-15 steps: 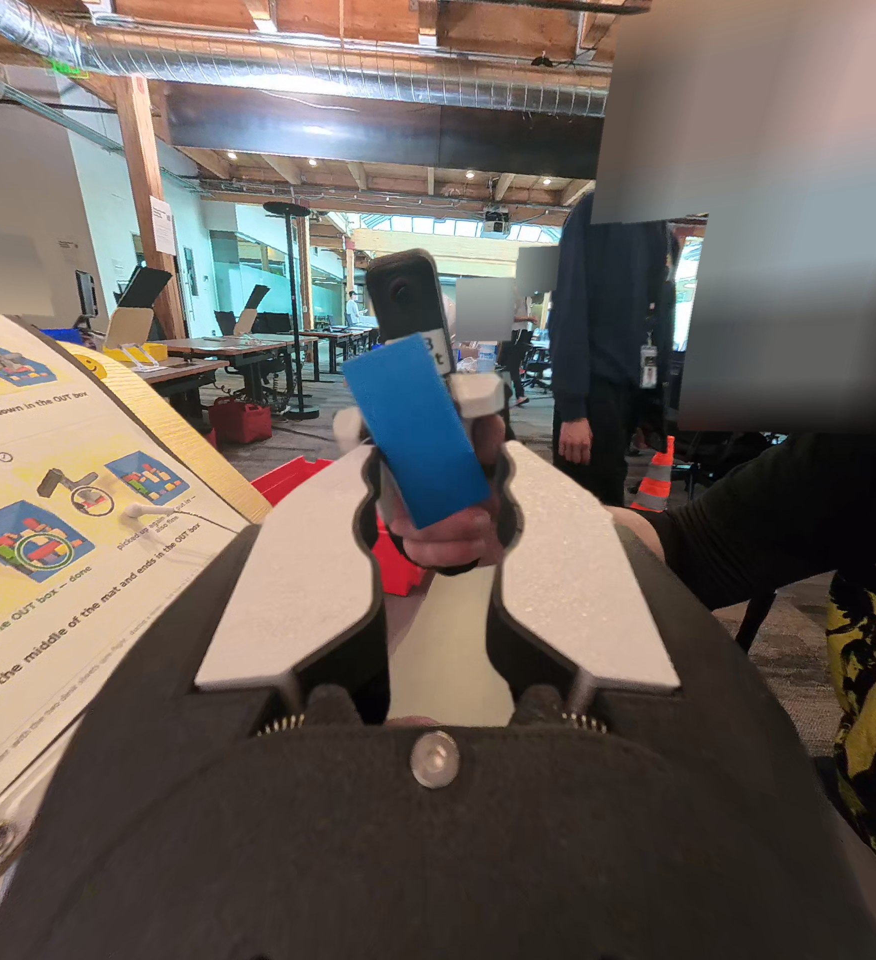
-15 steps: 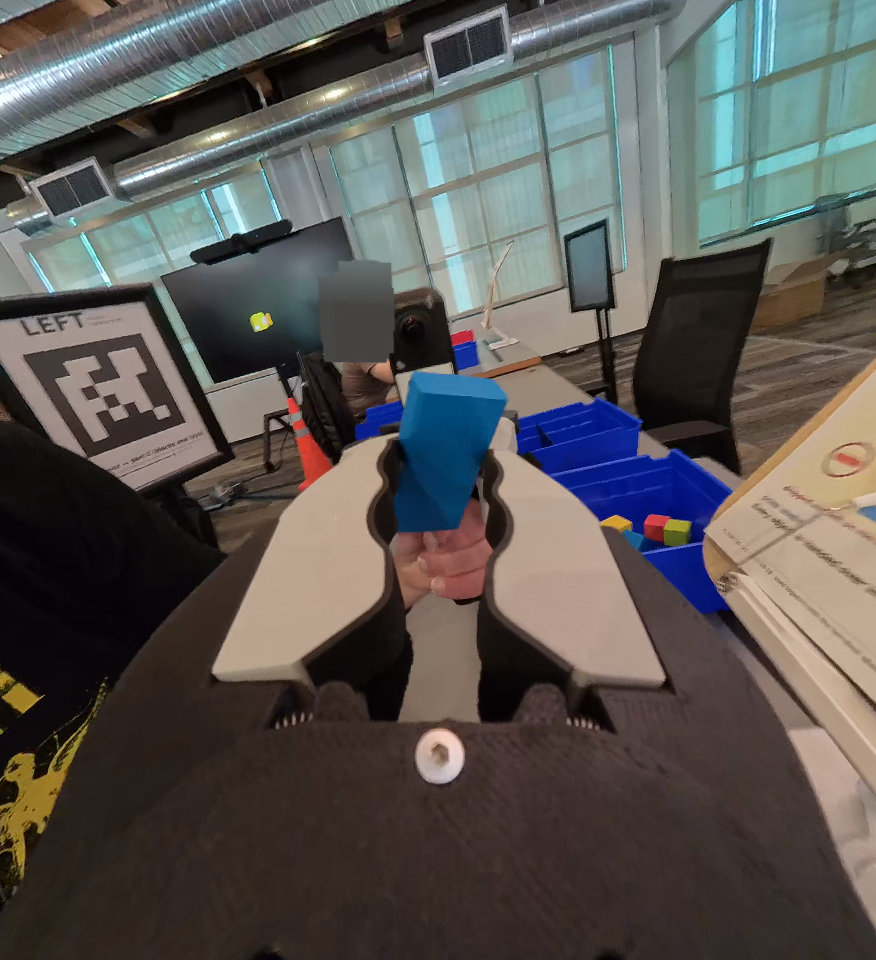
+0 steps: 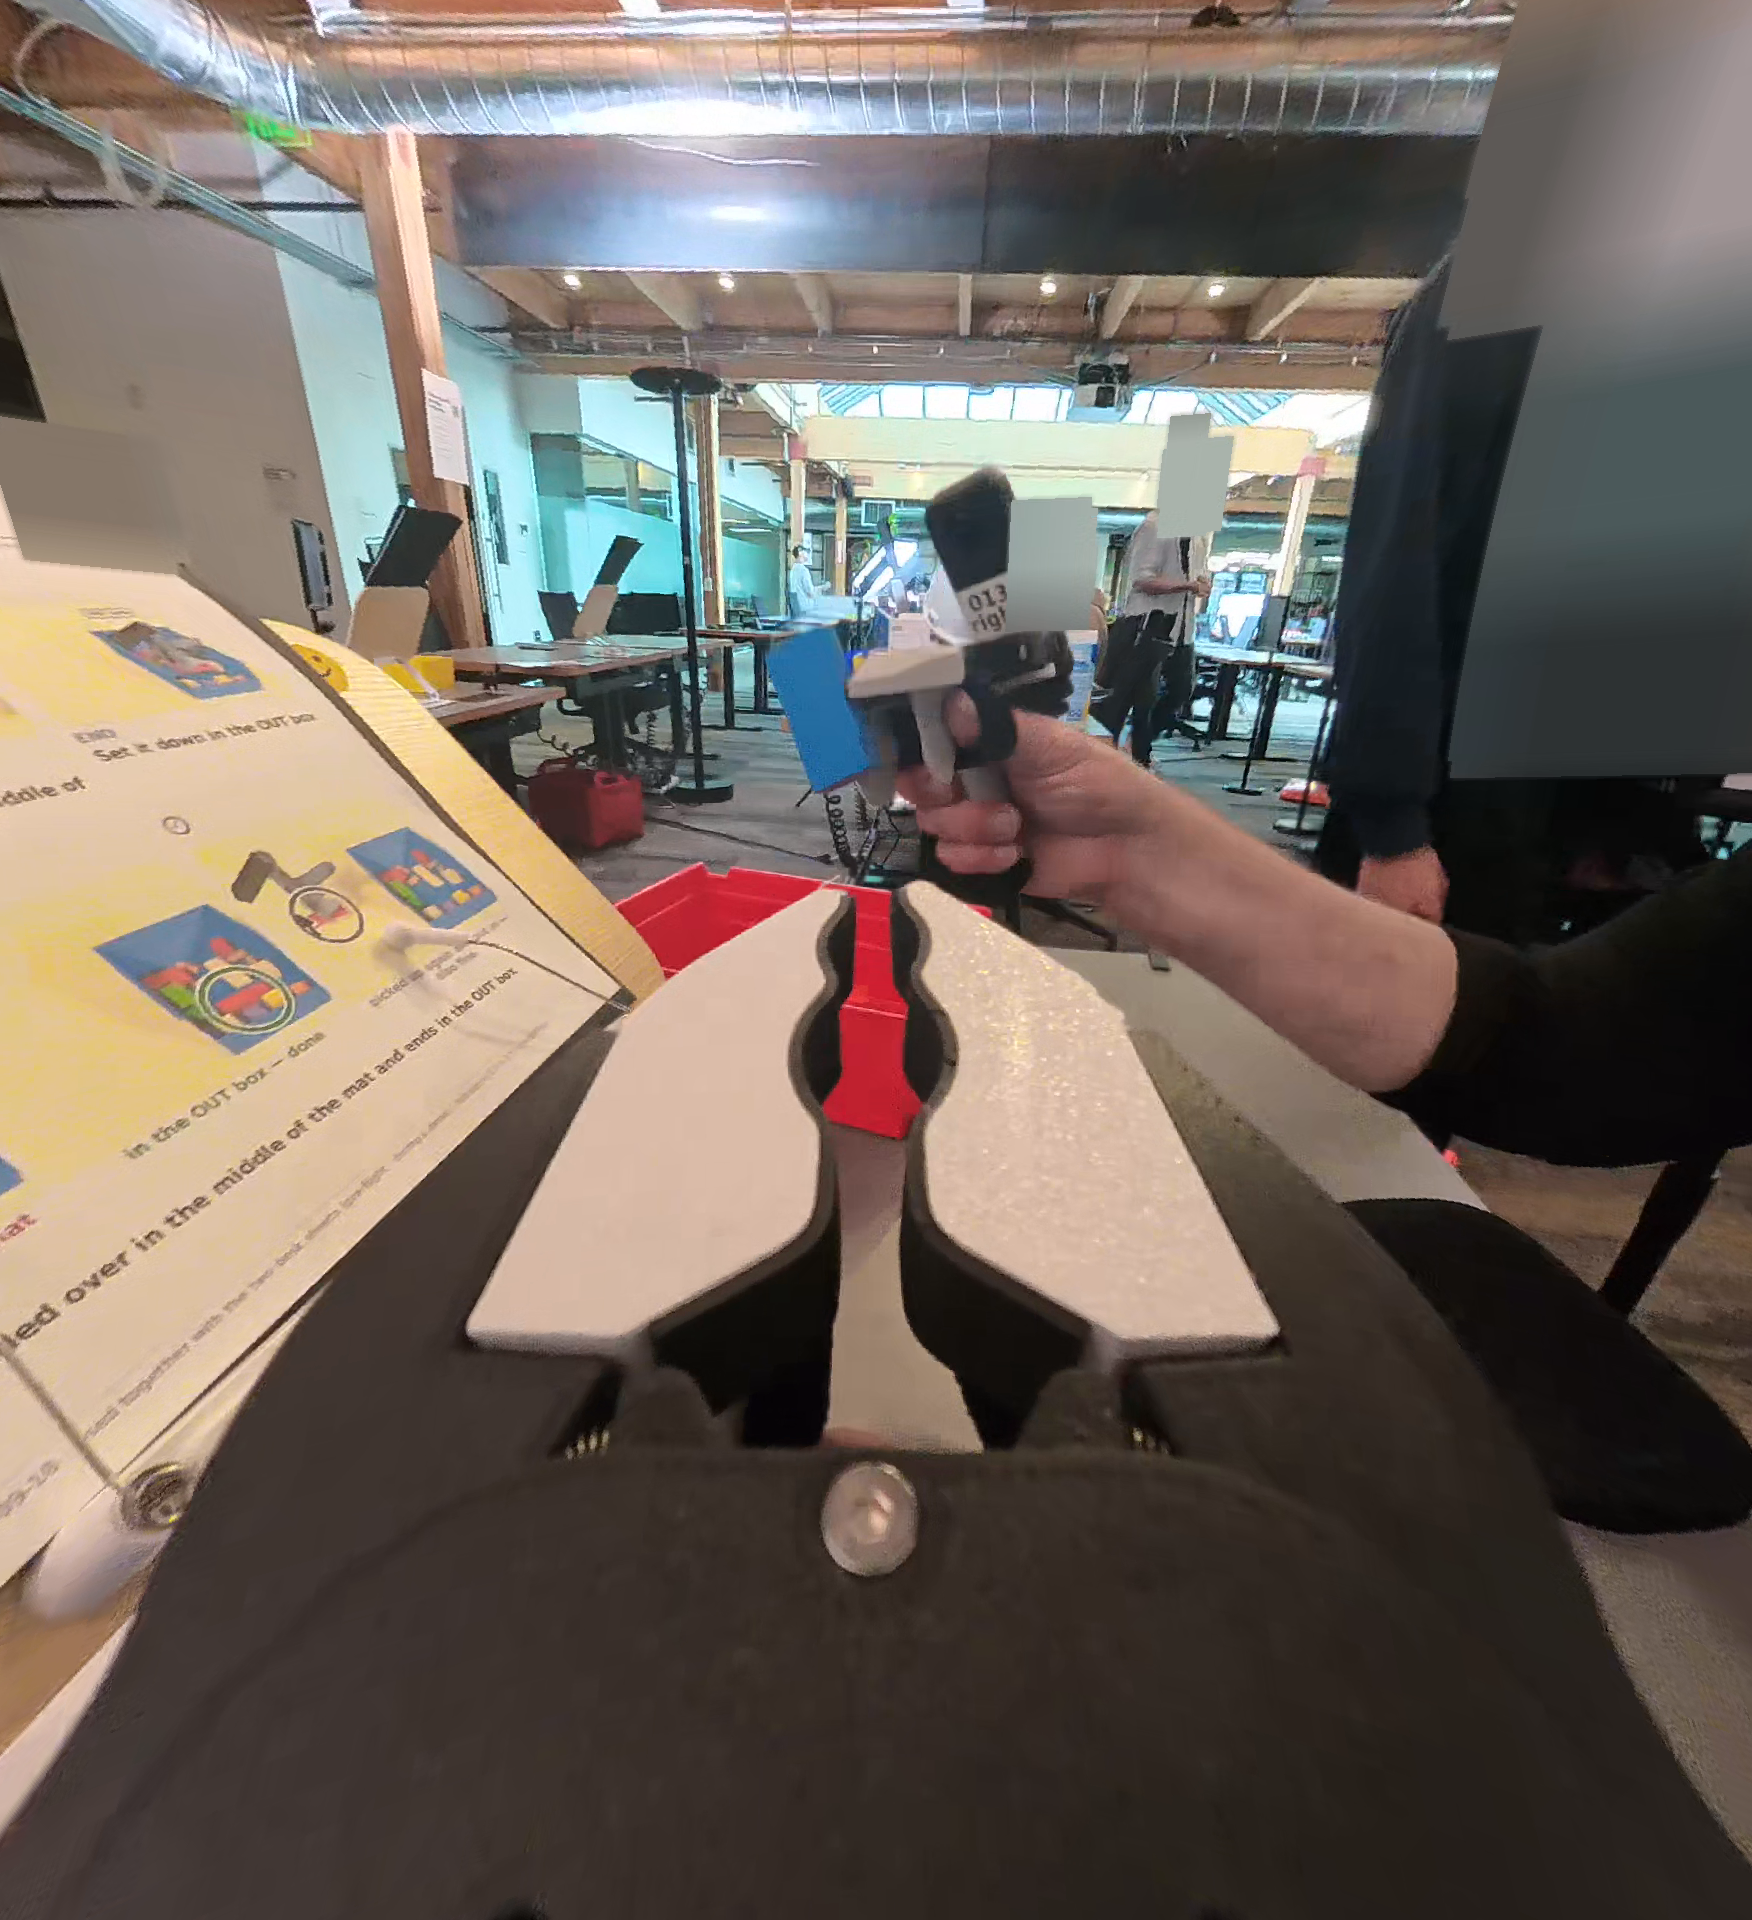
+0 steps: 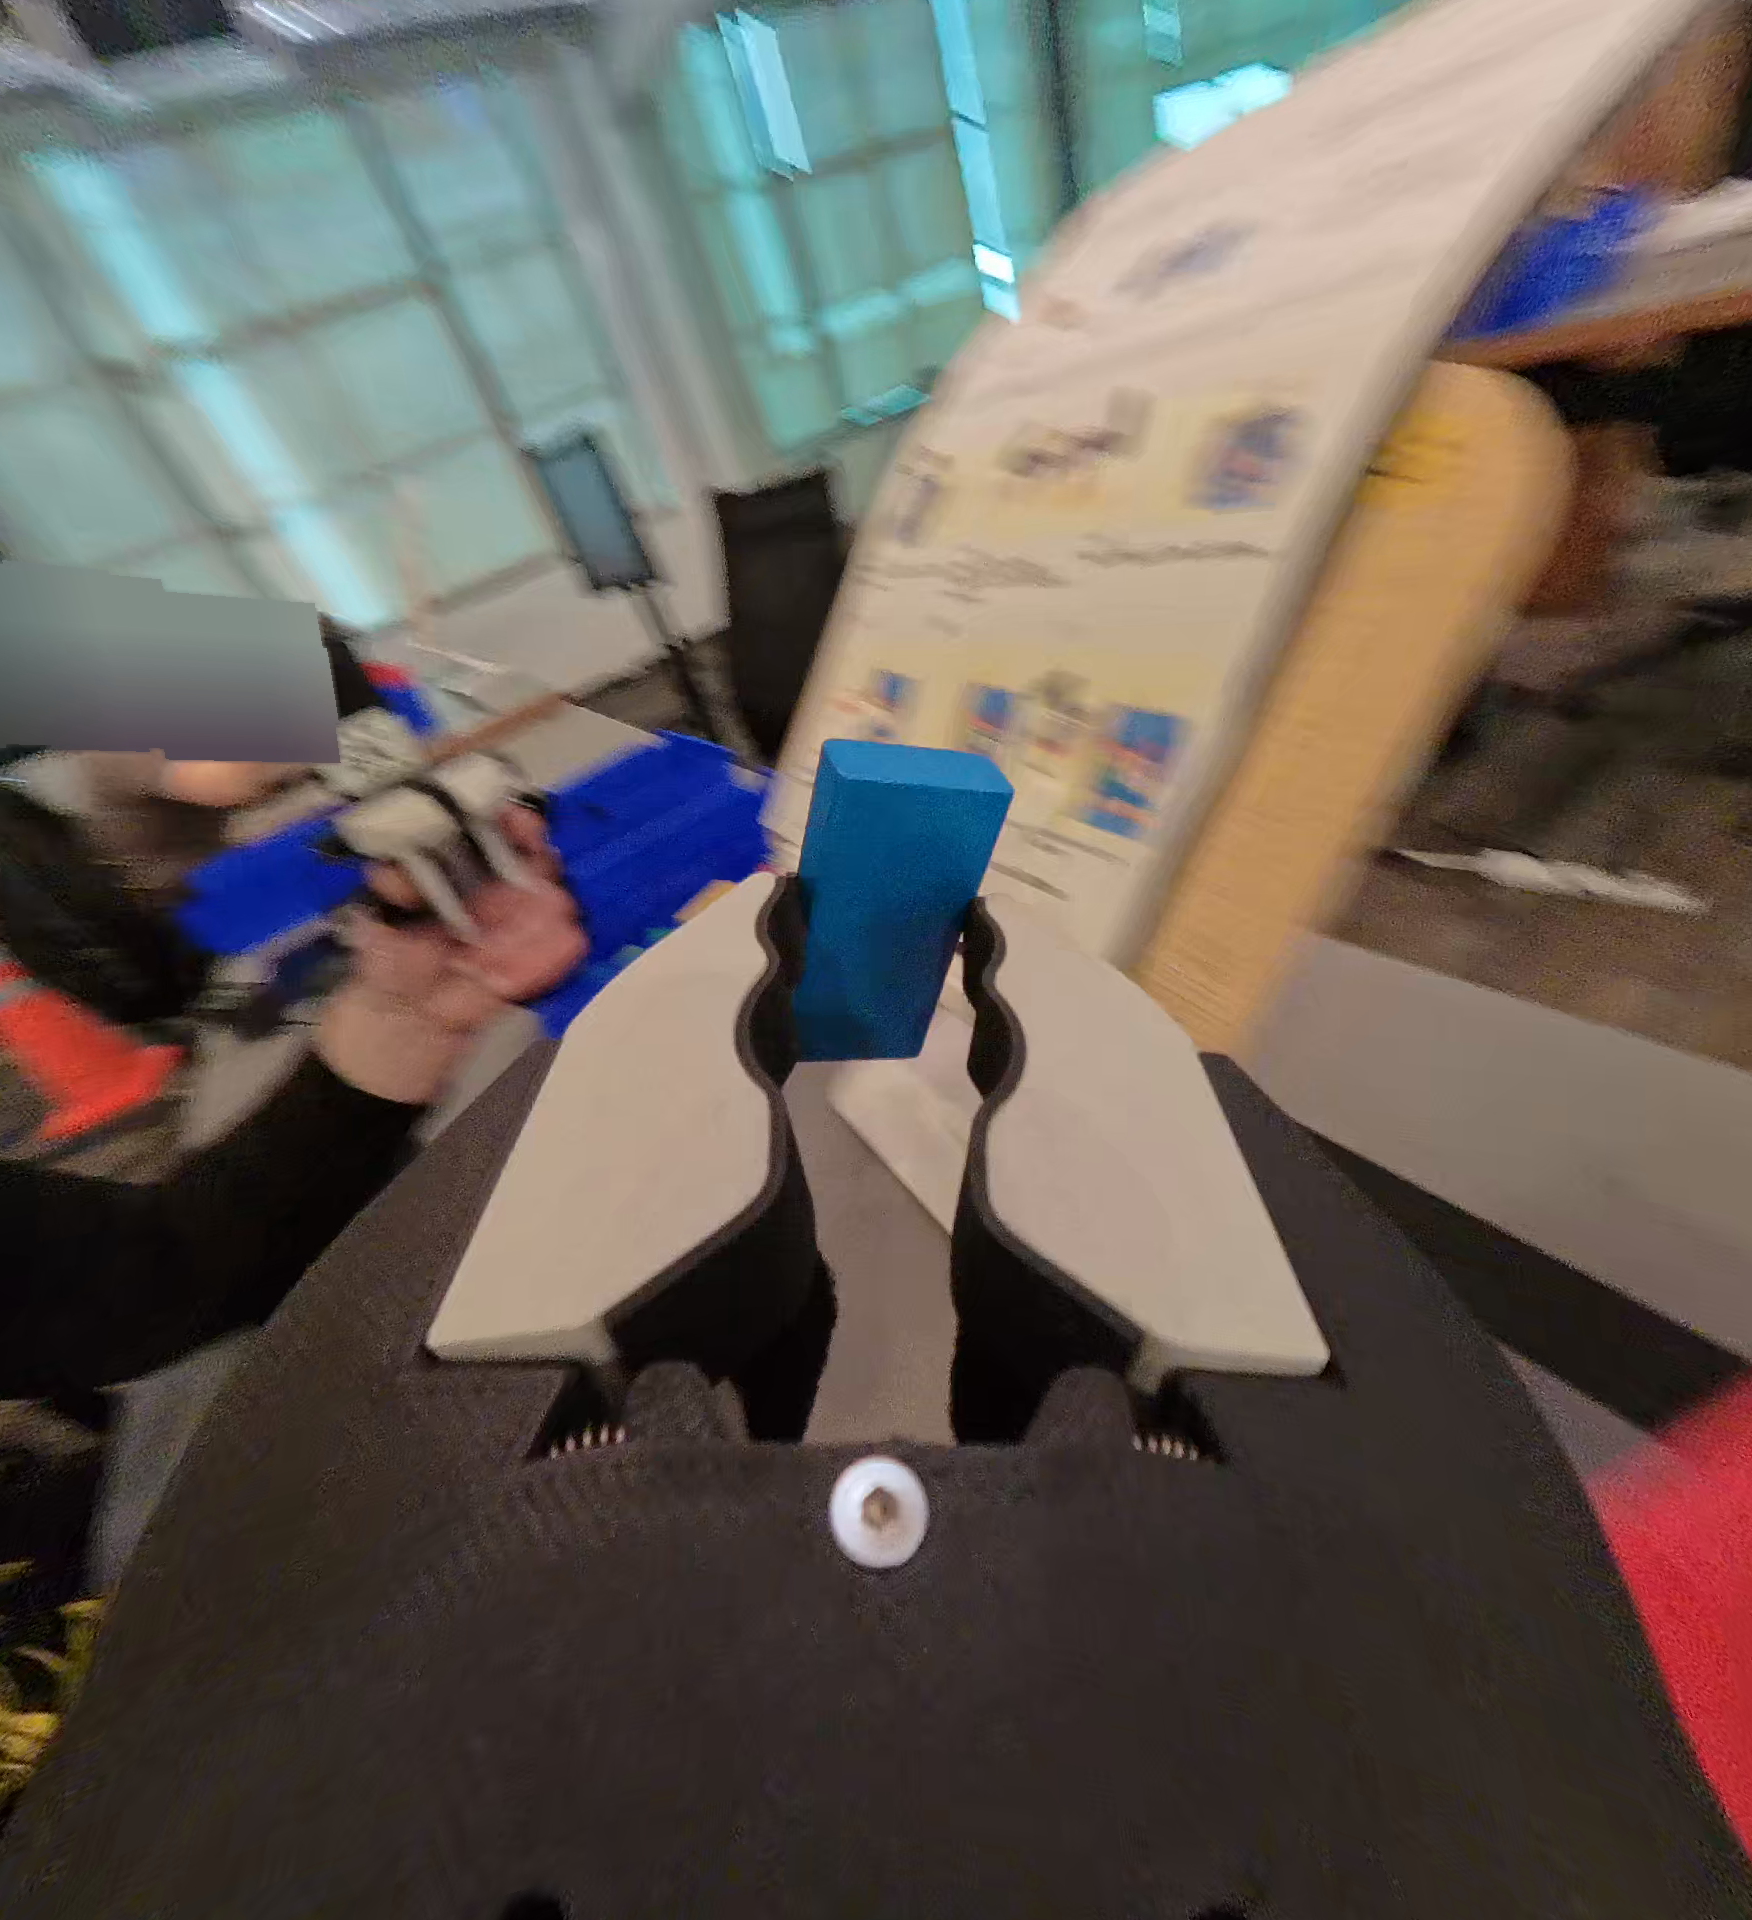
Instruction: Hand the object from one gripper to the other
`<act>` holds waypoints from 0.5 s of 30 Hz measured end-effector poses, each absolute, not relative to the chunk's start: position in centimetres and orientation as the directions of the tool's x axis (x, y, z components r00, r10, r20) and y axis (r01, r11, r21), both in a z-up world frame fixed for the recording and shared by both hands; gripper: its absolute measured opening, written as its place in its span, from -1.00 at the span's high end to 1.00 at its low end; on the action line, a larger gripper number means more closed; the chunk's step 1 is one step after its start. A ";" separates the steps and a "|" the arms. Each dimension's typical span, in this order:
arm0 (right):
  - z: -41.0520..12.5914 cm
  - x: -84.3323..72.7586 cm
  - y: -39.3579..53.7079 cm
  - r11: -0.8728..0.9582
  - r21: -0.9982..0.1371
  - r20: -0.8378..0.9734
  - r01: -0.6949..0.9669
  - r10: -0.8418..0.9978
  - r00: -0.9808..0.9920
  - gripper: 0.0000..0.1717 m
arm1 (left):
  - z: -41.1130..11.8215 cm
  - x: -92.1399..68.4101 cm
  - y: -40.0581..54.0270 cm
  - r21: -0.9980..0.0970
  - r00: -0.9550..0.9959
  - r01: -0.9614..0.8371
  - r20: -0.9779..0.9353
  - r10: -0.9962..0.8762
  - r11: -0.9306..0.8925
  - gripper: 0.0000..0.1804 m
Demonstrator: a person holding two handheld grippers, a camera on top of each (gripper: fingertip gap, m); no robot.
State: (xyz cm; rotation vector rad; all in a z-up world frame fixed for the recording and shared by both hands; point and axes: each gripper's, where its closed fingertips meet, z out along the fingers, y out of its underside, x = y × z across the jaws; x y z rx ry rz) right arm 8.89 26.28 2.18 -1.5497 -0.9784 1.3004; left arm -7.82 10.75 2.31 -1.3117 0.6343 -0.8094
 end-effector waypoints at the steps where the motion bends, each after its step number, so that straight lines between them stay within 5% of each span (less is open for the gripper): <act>1: 0.8 11.2 28.3 -0.337 -0.938 -0.309 0.081 0.920 0.242 0.67 | 2.3 -8.2 10.8 -0.985 0.585 0.163 0.049 -0.810 0.059 0.93; 5: -6.1 18.6 33.8 -0.476 -0.824 -0.282 0.308 0.815 0.506 0.68 | 1.4 -9.9 11.8 -0.985 0.626 0.167 0.077 -0.776 0.037 0.91; 9: -14.3 22.4 36.4 -0.591 -0.584 -0.148 0.556 0.752 0.643 0.67 | 0.3 -11.2 12.7 -0.987 0.665 0.163 0.103 -0.740 0.010 0.93; 15: -21.8 23.7 37.7 -0.670 -0.332 -0.073 0.663 0.719 0.691 0.67 | -0.3 -11.7 13.2 -0.985 0.677 0.171 0.121 -0.726 -0.004 0.93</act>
